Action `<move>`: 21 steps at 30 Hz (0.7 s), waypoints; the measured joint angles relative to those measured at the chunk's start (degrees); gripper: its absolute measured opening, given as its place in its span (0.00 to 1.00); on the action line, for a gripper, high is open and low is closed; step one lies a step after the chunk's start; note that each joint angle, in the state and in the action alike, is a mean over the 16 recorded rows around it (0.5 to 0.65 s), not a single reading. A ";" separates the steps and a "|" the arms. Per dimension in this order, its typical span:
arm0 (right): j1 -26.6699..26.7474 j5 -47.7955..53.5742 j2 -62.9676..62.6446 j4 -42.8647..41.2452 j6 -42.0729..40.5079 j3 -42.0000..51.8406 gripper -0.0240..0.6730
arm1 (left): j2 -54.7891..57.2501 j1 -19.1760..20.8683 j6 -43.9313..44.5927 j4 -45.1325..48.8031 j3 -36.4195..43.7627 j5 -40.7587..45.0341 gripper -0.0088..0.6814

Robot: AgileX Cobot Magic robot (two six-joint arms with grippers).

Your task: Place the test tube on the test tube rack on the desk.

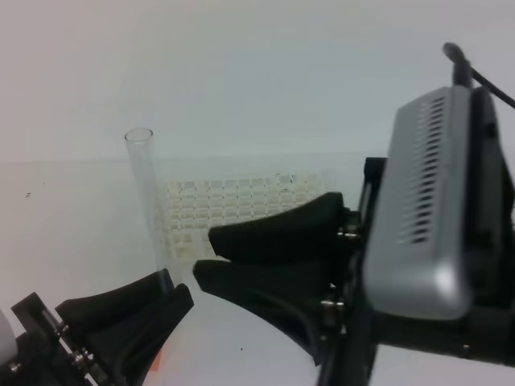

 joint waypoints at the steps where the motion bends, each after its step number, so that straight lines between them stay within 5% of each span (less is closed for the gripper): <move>1: 1.65 -2.22 0.96 0.54 -0.70 -0.35 0.36 | 0.00 0.00 0.01 0.00 0.00 0.01 0.02; 11: 8.01 -15.37 9.61 8.66 -5.30 -6.43 0.69 | 0.02 0.00 0.05 0.00 0.00 0.02 0.01; 21: 8.10 -16.30 13.82 13.55 -5.54 -12.23 0.73 | -0.02 0.00 0.18 -0.06 0.01 -0.29 0.06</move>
